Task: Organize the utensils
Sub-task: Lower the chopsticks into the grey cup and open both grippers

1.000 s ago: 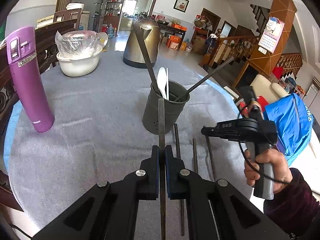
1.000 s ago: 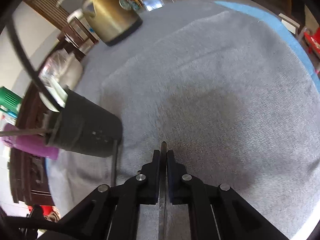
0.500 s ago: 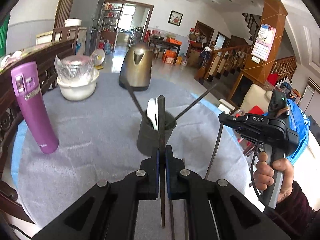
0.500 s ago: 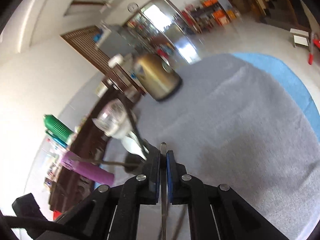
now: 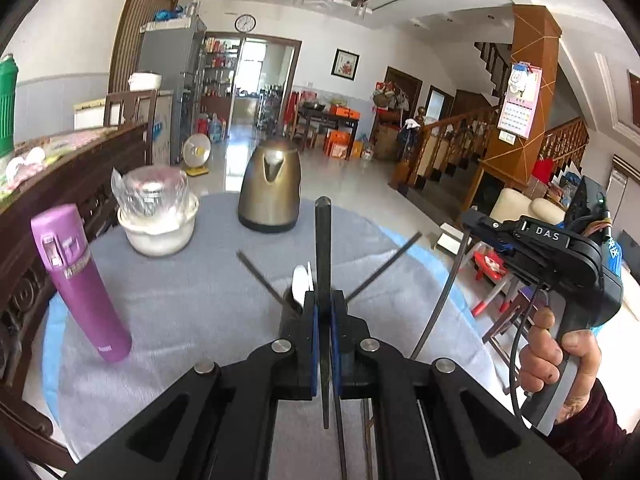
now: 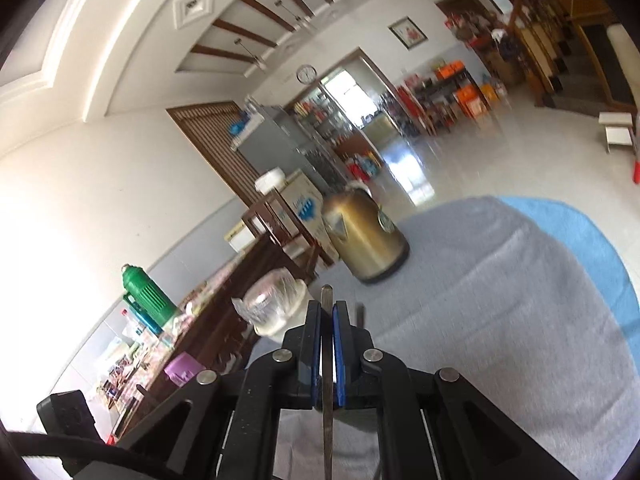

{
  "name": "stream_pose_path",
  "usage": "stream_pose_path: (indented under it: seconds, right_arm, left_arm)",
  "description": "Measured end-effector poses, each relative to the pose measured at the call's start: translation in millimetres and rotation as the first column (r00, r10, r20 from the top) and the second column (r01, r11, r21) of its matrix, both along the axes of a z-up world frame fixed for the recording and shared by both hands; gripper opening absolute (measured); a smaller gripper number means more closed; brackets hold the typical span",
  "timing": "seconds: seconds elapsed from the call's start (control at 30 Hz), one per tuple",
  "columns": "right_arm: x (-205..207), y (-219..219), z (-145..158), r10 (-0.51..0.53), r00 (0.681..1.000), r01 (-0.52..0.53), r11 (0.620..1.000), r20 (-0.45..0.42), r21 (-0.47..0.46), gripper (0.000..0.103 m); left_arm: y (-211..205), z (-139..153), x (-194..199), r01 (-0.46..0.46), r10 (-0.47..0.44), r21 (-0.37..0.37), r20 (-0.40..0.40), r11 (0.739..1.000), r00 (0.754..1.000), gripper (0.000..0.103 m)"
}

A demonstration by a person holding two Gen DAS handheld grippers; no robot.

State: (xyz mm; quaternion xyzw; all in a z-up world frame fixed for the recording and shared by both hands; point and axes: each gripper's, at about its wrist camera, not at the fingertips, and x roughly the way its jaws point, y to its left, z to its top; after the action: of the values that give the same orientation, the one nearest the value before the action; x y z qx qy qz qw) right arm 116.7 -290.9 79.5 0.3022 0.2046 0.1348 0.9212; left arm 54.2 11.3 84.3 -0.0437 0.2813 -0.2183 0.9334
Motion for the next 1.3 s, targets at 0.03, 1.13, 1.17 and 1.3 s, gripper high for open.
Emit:
stream_pose_path:
  seconds: [0.03, 1.13, 1.17, 1.3]
  right_arm:
    - [-0.3, 0.5, 4.2, -0.009, 1.000, 0.009, 1.000, 0.017, -0.007, 0.006]
    - [39.1, 89.7, 32.4, -0.169, 0.935, 0.261, 0.923, 0.311, -0.284, 0.006]
    - [40.6, 91.5, 29.6, -0.162, 0.938, 0.254, 0.923, 0.305, -0.290, 0.006]
    - [41.0, 93.6, 19.6, -0.137, 0.949, 0.226, 0.923, 0.283, -0.312, 0.006]
  left_arm:
    - [-0.9, 5.7, 2.0, -0.001, 0.001, 0.000, 0.016, 1.000, 1.000, 0.006]
    - [-36.9, 18.6, 82.2, -0.205, 0.201, 0.003, 0.183, 0.979, 0.962, 0.006]
    - [-37.5, 14.9, 83.9, -0.207, 0.203, 0.008, 0.175, 0.978, 0.964, 0.006]
    - [-40.3, 5.3, 87.9, -0.207, 0.202, 0.020, 0.145, 0.978, 0.969, 0.006]
